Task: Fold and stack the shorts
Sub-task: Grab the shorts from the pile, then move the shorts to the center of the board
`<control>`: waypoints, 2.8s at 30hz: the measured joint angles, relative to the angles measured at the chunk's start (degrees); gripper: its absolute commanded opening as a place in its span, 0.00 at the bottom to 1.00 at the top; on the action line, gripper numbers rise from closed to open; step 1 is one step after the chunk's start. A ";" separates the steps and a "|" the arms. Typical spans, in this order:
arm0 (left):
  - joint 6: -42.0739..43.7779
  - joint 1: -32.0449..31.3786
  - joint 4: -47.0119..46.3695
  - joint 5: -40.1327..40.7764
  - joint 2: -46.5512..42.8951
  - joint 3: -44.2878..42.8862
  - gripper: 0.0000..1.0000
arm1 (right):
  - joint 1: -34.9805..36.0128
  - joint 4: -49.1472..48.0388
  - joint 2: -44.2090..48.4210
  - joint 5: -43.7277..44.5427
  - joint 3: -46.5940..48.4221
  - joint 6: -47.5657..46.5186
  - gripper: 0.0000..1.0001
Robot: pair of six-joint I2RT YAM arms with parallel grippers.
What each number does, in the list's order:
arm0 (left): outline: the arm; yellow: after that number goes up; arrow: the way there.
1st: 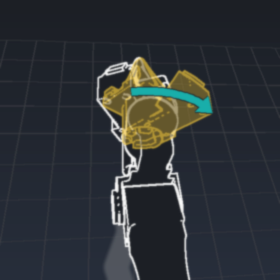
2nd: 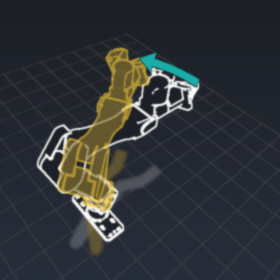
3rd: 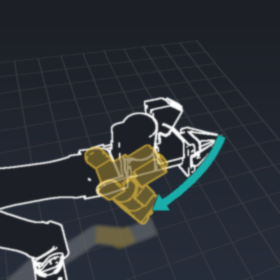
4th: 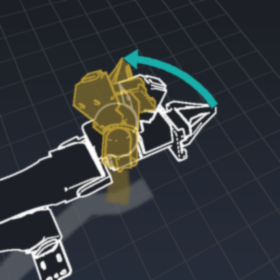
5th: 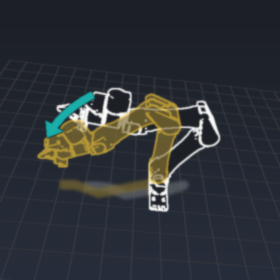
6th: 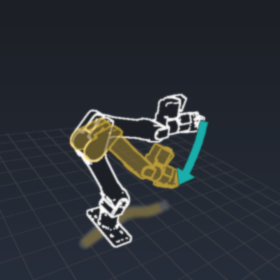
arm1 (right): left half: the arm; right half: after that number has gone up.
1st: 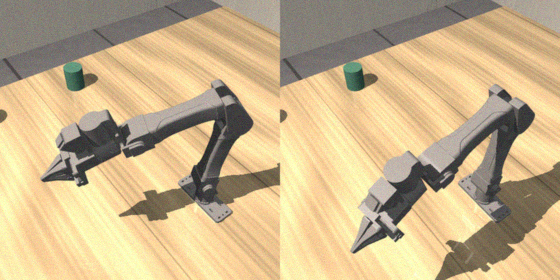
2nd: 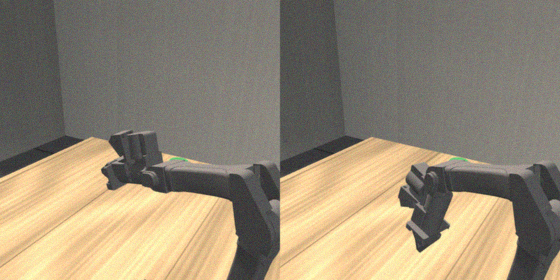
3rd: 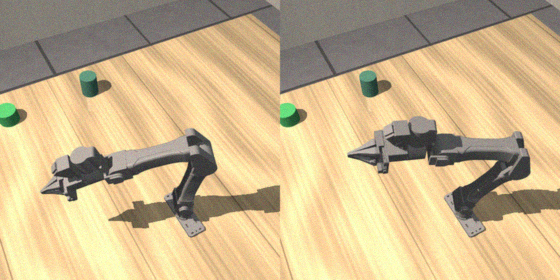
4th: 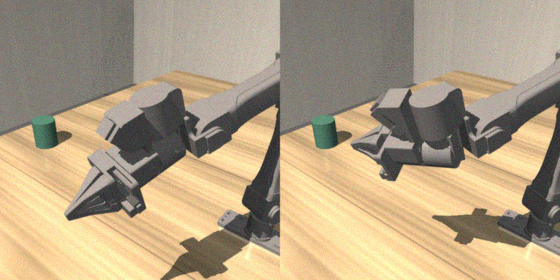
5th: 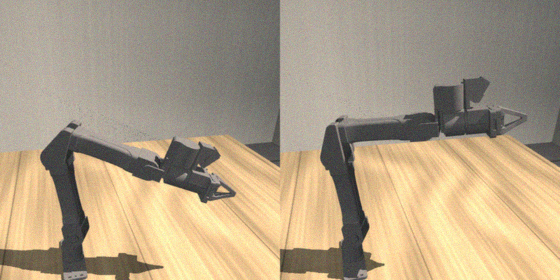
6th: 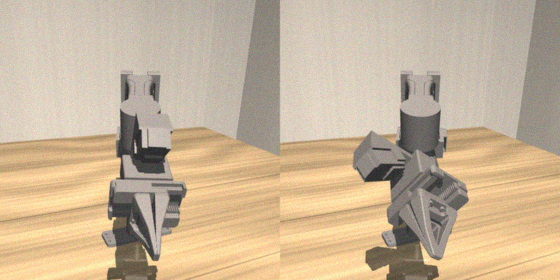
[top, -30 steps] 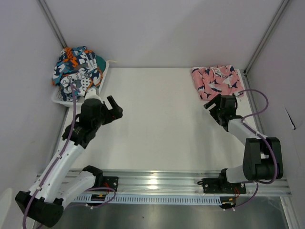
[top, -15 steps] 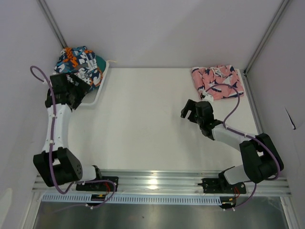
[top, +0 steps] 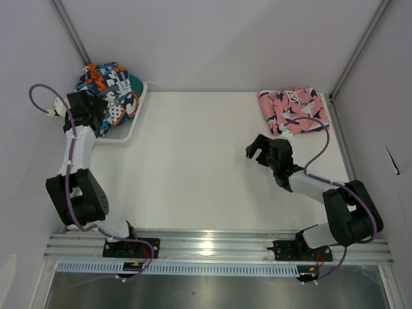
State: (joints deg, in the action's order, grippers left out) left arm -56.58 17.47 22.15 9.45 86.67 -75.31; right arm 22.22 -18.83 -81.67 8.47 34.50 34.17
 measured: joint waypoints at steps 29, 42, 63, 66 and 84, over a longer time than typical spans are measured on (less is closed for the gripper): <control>-1.42 1.64 -9.66 0.24 33.42 -23.87 0.00 | -5.16 -5.44 -4.68 -7.13 -1.31 3.58 0.96; -6.97 -3.34 -21.22 -10.05 -1.70 -5.57 0.00 | -5.20 -5.29 -4.81 -8.57 -0.48 3.67 0.96; 3.85 -41.24 -27.17 -9.03 -41.29 0.13 0.02 | -5.18 -5.97 -2.99 -9.18 -0.55 3.43 0.95; 1.92 -41.24 -28.11 -8.00 -39.47 9.38 0.00 | -5.18 -5.92 -2.38 -9.18 -0.92 3.30 0.95; 1.84 -41.33 -32.06 -8.68 -21.14 36.22 0.17 | -3.96 -15.69 -2.75 -23.28 -3.43 1.77 0.88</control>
State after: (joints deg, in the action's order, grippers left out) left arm -54.74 -23.86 -9.91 0.78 65.54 -39.09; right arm 18.26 -34.52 -84.42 -14.81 31.07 35.94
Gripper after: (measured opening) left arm 0.197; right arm 0.909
